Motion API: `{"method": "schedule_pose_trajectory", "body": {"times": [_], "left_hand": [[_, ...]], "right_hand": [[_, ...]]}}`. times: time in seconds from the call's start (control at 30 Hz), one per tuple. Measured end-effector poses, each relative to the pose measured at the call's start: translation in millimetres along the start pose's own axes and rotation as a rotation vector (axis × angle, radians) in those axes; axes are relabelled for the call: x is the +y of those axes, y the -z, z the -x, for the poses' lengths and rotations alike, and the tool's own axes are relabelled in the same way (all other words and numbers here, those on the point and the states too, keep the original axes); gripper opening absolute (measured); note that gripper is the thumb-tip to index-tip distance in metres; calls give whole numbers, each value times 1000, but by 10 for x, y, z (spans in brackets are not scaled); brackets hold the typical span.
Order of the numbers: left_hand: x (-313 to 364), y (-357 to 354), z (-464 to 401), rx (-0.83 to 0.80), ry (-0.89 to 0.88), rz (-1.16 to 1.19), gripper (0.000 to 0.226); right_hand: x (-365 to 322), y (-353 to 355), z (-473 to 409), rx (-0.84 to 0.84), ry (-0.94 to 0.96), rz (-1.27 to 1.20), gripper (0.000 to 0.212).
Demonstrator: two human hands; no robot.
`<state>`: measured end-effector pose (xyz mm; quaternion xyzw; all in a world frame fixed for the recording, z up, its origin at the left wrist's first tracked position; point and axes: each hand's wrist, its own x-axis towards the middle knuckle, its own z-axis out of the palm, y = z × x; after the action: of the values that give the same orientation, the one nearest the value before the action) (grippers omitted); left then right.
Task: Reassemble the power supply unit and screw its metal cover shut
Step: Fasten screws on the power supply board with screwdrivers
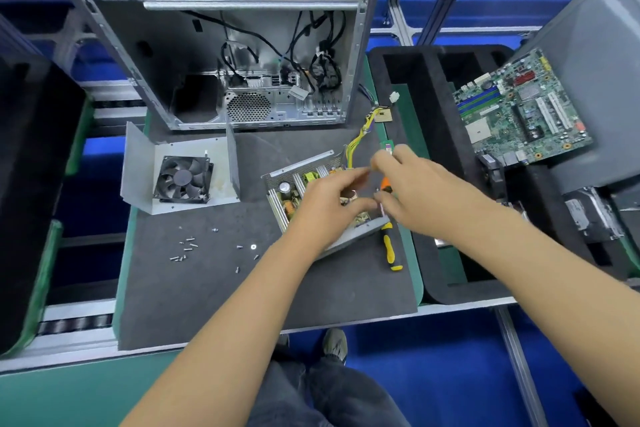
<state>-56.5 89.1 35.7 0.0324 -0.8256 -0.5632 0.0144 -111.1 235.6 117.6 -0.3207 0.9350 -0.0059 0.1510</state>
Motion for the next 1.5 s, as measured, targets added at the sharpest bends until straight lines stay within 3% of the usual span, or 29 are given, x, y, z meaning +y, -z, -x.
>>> {"method": "schedule_pose_trajectory", "body": {"times": [0.13, 0.23, 0.3, 0.37, 0.43, 0.57, 0.67, 0.87, 0.93, 1.03, 1.1, 1.2, 1.3, 1.5], "left_hand": [[-247, 536, 599, 383, -130, -91, 9], [-692, 1006, 1023, 491, 95, -133, 16], [-991, 1189, 1216, 435, 191, -260, 19], [-1164, 1224, 1339, 357, 199, -380, 13], [-1256, 1188, 1395, 283, 179, -427, 13], [-1327, 1151, 1369, 172, 138, -488, 19], [-1345, 1106, 1369, 153, 54, -517, 23], [-1373, 1081, 1371, 176, -34, -529, 11], [-1365, 1081, 1382, 229, 78, -394, 18], [-1246, 1050, 1328, 361, 361, 167, 20], [-1100, 982, 1260, 417, 383, 482, 11], [-899, 869, 1161, 428, 342, 755, 16], [-774, 814, 1097, 425, 293, 910, 18], [-676, 773, 1052, 398, 228, 918, 20]], "right_hand": [[111, -67, -50, -80, -47, 77, 13], [175, -139, -78, -78, -205, 172, 33], [232, -145, -56, -55, -255, 62, 38], [270, -115, -43, -83, -244, -153, 28], [281, -64, -8, -91, -203, -206, 17], [349, 52, 43, 171, -239, -242, 17], [308, 97, 82, 290, -279, -355, 14], [147, -6, 85, 283, -271, -557, 9], [107, -59, 87, 277, -246, -708, 6], [-18, -156, 85, 220, -174, -953, 7], [-138, -242, 82, 167, -144, -1062, 8], [-268, -374, 74, 114, -116, -1100, 12], [-332, -447, 72, 87, -104, -1073, 18], [-327, -474, 73, 71, -121, -1090, 14]]}}
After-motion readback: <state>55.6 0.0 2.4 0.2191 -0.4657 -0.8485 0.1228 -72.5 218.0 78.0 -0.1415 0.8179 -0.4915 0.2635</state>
